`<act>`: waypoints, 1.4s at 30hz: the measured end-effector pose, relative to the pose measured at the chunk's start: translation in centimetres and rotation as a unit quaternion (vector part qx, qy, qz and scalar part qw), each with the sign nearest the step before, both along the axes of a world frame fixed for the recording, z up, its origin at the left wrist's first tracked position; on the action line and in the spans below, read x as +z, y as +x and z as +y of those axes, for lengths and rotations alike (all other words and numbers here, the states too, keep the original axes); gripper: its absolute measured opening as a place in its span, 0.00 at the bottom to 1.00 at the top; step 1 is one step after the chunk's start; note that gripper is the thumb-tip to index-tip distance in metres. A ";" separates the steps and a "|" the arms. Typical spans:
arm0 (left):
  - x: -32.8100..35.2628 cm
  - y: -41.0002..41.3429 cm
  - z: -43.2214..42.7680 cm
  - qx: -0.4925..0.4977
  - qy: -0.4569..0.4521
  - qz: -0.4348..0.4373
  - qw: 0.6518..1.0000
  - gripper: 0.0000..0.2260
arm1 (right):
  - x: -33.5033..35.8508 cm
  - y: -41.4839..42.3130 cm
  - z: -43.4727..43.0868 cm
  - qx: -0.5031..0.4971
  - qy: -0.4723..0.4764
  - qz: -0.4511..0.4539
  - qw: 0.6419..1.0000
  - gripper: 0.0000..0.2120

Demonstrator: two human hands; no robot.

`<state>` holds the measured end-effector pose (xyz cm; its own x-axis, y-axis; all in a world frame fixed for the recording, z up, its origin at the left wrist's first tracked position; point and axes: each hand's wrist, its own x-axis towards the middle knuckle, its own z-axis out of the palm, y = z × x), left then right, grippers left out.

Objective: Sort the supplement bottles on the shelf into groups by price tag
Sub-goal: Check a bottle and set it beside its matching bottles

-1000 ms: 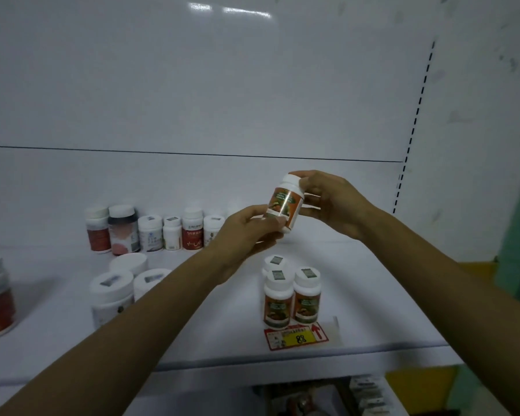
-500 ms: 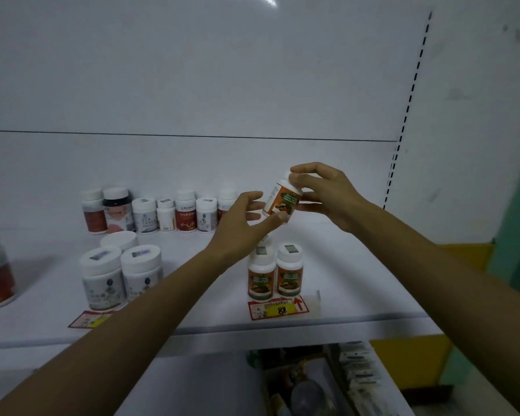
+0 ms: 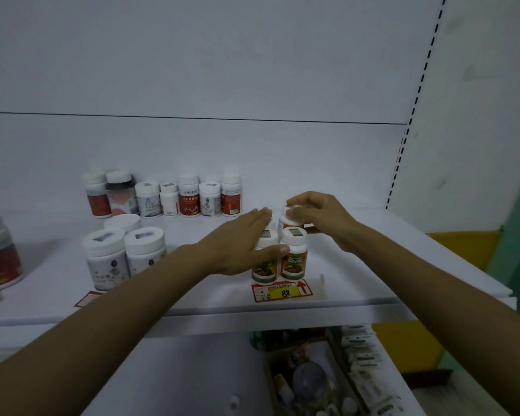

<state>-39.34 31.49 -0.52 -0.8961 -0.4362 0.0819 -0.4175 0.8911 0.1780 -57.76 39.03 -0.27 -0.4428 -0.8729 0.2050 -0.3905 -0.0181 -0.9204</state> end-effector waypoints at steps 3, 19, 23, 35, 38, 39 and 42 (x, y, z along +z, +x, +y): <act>0.0 0.0 -0.2 0.004 -0.011 -0.017 1.000 0.36 | -2.1 0.4 0.1 -0.005 -0.006 -0.032 0.999 0.12; 0.4 0.0 0.1 0.007 -0.052 -0.058 0.997 0.35 | -7.1 1.1 0.4 -0.035 -0.045 0.045 0.997 0.15; 0.9 0.0 0.1 0.003 -0.062 -0.080 0.995 0.36 | -6.8 1.1 0.4 -0.046 -0.047 0.012 0.998 0.12; 3.5 0.1 -2.8 0.013 -0.068 -0.071 0.995 0.32 | -1.2 0.0 -1.5 -0.080 -0.025 -0.093 0.992 0.16; 4.4 0.5 -4.5 0.023 -0.085 -0.056 0.995 0.32 | 1.4 1.2 -2.7 -0.059 -0.047 -0.035 0.997 0.11; 4.7 0.8 -5.2 0.029 -0.090 -0.055 0.994 0.31 | 2.3 1.8 -3.2 -0.051 -0.052 -0.010 0.997 0.10; 5.6 2.2 -7.4 0.045 -0.107 -0.057 0.992 0.28 | 4.7 3.7 -5.6 -0.036 -0.053 0.061 0.996 0.09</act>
